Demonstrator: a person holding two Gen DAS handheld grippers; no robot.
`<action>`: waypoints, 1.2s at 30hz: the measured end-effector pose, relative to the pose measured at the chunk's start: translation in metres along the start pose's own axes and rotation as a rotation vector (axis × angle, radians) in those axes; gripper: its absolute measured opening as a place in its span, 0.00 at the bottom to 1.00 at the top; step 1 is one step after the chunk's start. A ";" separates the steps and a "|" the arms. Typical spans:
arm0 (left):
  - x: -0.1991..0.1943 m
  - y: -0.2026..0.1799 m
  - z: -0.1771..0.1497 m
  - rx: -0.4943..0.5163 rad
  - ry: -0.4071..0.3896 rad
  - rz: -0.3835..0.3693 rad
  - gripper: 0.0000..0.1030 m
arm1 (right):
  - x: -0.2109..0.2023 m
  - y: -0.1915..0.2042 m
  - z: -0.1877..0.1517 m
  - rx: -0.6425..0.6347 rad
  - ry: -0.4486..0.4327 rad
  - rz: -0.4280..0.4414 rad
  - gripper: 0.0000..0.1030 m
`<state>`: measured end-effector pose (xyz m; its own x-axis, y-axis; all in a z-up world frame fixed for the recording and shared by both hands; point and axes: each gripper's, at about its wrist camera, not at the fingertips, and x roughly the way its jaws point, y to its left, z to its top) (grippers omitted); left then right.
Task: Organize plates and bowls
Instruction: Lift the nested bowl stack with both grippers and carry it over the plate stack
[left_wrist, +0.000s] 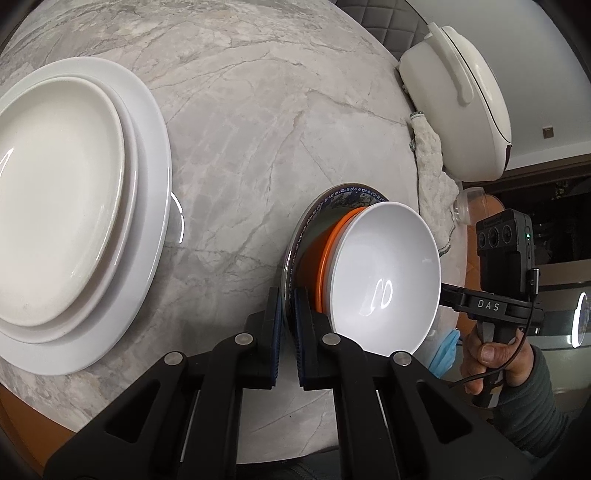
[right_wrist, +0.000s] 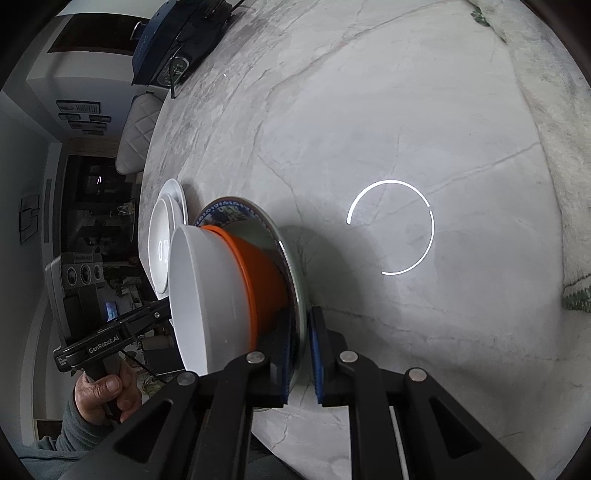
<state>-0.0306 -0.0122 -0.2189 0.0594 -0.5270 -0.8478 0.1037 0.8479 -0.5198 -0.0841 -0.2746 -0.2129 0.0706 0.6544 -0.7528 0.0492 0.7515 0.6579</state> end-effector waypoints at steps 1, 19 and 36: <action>-0.002 -0.001 0.001 0.001 -0.002 0.001 0.03 | 0.000 0.001 0.000 0.001 0.001 -0.003 0.13; -0.104 0.027 0.004 -0.047 -0.140 0.002 0.03 | 0.004 0.085 0.021 -0.100 -0.013 0.013 0.13; -0.186 0.167 0.023 -0.124 -0.211 0.105 0.03 | 0.108 0.207 0.065 -0.246 0.061 0.019 0.13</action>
<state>-0.0016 0.2267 -0.1457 0.2710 -0.4245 -0.8639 -0.0354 0.8925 -0.4497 -0.0014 -0.0538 -0.1568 0.0086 0.6672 -0.7448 -0.1960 0.7315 0.6530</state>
